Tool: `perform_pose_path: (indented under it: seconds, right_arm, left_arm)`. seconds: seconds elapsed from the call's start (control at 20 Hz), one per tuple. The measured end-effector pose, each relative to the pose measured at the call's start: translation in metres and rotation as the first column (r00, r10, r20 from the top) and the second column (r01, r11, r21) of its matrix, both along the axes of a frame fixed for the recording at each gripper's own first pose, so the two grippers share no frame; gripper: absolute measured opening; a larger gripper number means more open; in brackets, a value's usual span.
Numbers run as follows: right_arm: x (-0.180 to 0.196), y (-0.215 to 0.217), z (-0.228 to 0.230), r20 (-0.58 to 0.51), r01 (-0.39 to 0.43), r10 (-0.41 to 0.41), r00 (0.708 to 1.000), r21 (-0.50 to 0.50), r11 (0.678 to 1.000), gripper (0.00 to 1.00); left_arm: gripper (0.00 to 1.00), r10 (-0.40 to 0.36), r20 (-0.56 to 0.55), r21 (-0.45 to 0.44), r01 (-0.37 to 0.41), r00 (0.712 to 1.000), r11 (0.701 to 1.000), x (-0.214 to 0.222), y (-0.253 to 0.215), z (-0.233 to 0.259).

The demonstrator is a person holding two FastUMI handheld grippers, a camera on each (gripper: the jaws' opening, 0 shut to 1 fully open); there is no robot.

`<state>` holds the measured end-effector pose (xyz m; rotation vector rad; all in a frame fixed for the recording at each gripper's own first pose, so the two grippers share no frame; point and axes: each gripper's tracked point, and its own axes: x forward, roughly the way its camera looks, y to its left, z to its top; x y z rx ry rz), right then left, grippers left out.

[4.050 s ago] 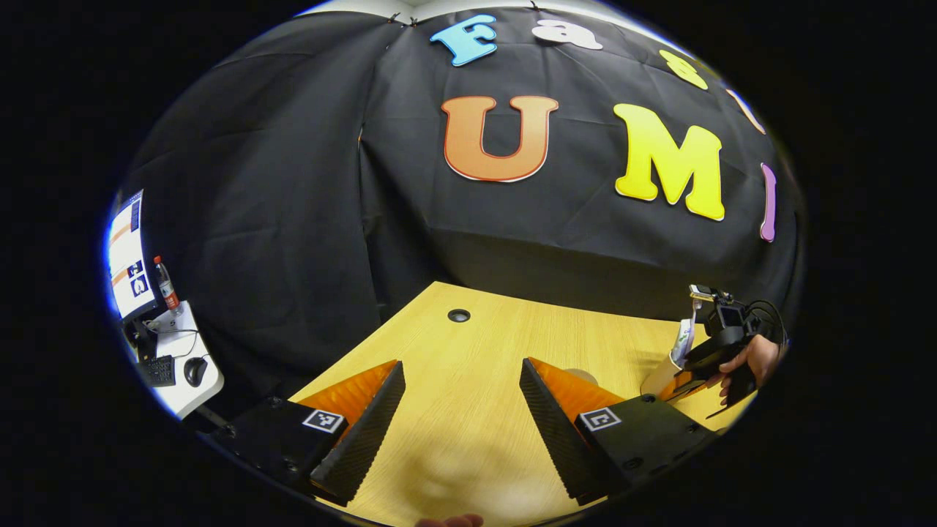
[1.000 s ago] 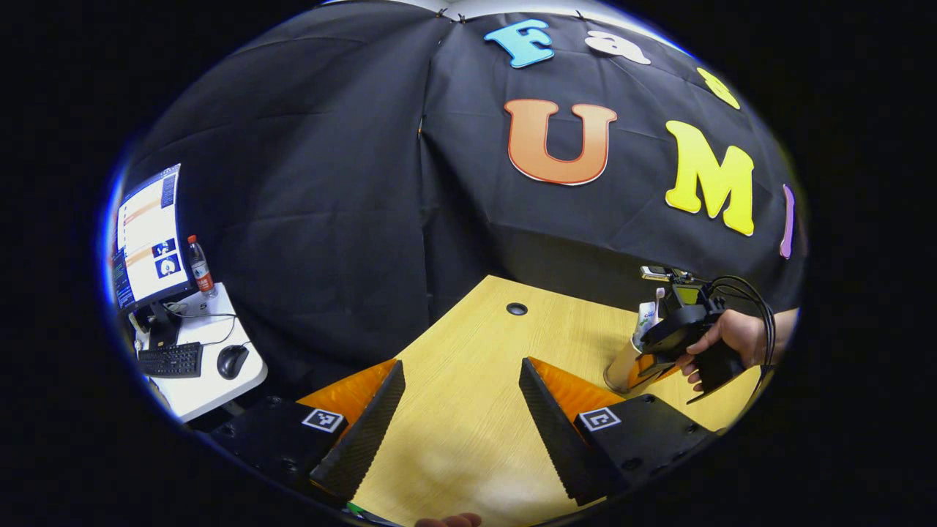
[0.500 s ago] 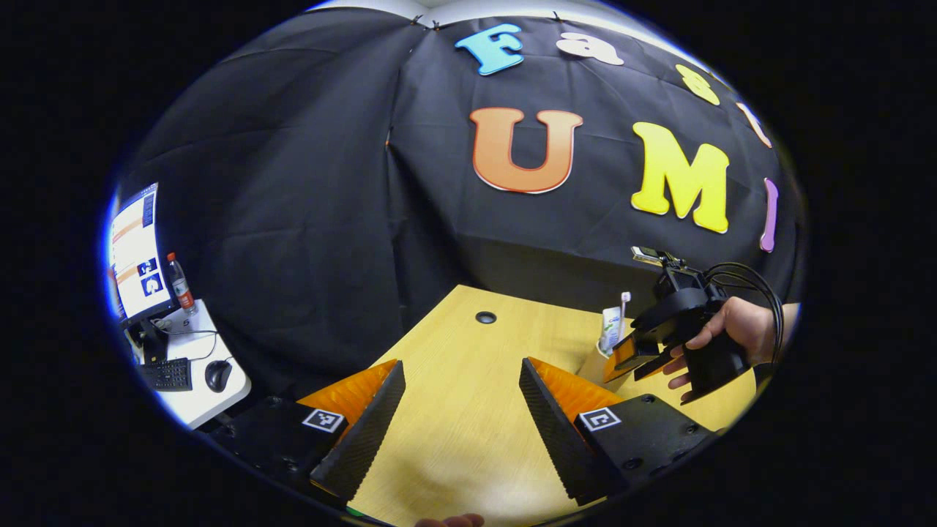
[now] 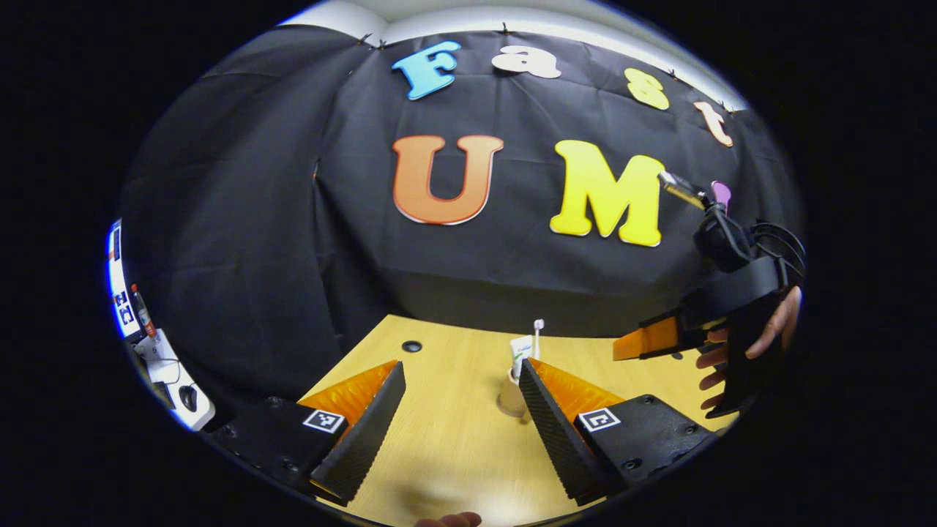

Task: Put the toothbrush and toothpaste on the desktop into the cup, then pick up the cup and place it on the coaster on the desktop.

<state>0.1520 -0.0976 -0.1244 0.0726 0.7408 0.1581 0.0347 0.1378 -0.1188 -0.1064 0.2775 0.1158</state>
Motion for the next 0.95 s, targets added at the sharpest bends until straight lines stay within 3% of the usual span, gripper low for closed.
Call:
perform_pose_path:
  seconds: [0.15, 0.35, 0.45, 0.55, 0.75, 0.9, 0.95]
  right_arm:
    - [-0.015, -0.042, 0.068, 0.264, 0.047, -0.039, 0.964, -0.026, 0.999, 0.77]
    - [-0.042, -0.090, 0.134, 0.512, 0.138, -0.097, 0.854, -0.043, 0.989, 0.77]
    - [-0.056, -0.109, 0.143, 0.565, 0.188, -0.139, 0.814, -0.030, 0.982, 0.78]
    - [-0.068, -0.123, 0.147, 0.589, 0.225, -0.163, 0.791, -0.033, 0.974, 0.82]
    - [-0.082, -0.134, 0.148, 0.613, 0.242, -0.175, 0.770, -0.027, 0.970, 0.97]
    - [-0.088, -0.143, 0.144, 0.615, 0.253, -0.188, 0.766, -0.019, 0.967, 0.94]
    - [-0.089, -0.146, 0.142, 0.619, 0.257, -0.192, 0.762, -0.016, 0.966, 0.98]
  left_arm:
    - [0.99, -0.059, 0.039, 0.007, 0.059, 0.997, 0.998, 0.008, -0.033, 0.028]
    - [0.99, -0.124, 0.097, 0.004, 0.124, 0.987, 0.992, 0.014, -0.069, 0.068]
    - [0.99, -0.141, 0.139, 0.011, 0.141, 0.980, 0.990, 0.014, -0.079, 0.090]
    - [1.00, -0.150, 0.177, 0.008, 0.151, 0.973, 0.988, 0.013, -0.087, 0.109]
    - [0.99, -0.136, 0.208, 0.013, 0.136, 0.969, 0.991, 0.006, -0.092, 0.123]
    - [0.99, -0.125, 0.218, -0.005, 0.129, 0.968, 0.992, -0.004, -0.097, 0.124]
    - [0.92, -0.129, 0.218, -0.011, 0.134, 0.968, 0.991, -0.009, -0.100, 0.123]
